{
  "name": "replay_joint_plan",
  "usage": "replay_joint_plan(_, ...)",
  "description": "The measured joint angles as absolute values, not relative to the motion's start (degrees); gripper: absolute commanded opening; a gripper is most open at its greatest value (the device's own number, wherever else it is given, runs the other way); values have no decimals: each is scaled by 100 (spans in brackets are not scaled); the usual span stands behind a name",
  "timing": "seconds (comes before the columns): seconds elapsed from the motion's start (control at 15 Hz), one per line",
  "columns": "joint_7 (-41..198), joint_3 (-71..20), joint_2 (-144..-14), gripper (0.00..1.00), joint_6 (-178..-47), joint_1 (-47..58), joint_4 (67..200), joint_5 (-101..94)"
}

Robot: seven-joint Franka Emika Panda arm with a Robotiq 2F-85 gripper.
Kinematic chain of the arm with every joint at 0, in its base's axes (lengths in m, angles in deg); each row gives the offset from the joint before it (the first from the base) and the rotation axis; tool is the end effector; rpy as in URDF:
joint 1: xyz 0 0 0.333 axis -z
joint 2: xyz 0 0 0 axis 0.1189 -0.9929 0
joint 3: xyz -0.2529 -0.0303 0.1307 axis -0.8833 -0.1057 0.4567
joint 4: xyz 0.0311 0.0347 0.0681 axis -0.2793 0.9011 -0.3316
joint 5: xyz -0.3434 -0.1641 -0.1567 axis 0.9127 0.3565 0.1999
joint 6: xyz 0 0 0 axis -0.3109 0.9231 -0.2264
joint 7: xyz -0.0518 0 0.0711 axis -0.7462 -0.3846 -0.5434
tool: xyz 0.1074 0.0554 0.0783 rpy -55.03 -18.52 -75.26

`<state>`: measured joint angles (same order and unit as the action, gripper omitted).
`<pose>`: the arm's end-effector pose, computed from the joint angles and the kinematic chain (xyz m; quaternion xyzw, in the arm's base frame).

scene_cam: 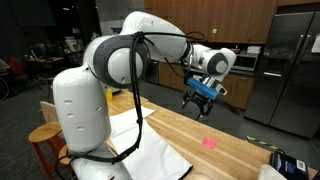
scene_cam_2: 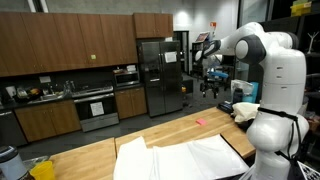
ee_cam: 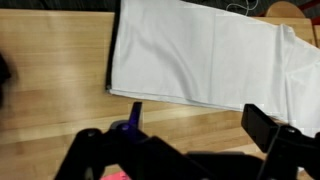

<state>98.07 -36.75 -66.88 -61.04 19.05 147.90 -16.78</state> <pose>0.4766 -0.2114 0.3816 -0.9610 0.1174 0.1925 0.1599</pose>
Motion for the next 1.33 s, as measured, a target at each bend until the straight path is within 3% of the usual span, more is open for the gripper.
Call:
replay_joint_plan(0.67, 10425, -3773, -7401, 100, -5759, 2416, 14015, 8)
replay_joint_plan(1.33, 10369, -3770, -7403, 100, -5799, 2416, 14016, 65)
